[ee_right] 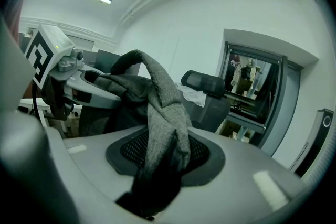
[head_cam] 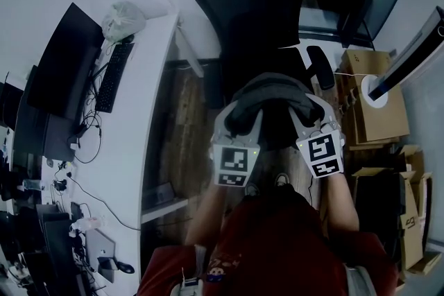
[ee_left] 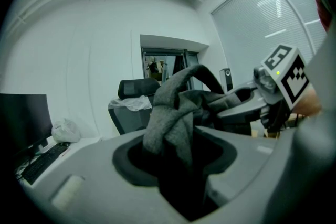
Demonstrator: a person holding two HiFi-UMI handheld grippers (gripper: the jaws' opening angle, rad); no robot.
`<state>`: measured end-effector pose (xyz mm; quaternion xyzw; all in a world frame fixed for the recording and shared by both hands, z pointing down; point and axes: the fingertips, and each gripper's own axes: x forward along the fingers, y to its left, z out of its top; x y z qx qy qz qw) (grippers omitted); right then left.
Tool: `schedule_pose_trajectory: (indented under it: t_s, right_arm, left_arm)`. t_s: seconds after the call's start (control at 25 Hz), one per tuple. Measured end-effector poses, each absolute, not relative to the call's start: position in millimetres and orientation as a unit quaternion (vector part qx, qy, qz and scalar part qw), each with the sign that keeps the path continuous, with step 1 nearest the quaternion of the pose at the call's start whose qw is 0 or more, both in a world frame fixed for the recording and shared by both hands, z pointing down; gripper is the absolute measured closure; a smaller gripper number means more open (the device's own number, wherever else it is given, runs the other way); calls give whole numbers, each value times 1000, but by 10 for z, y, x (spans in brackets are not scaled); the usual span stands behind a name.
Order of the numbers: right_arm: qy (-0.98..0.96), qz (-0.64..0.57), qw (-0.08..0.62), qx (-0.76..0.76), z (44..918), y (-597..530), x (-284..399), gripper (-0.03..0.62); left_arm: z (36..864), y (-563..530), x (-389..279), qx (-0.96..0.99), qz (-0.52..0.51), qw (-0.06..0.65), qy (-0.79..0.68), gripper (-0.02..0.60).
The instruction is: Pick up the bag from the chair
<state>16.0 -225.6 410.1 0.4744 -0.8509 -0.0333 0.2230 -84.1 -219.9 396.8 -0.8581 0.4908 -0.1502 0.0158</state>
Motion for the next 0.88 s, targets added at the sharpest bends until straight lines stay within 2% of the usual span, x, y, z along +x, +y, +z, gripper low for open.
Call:
schedule_pose_trajectory:
  t_s: [0.88]
  right_arm:
    - [-850, -34, 223, 475, 4108, -2308, 222, 441]
  left_arm:
    - [3975, -2254, -778, -858, -153, 14, 489, 394]
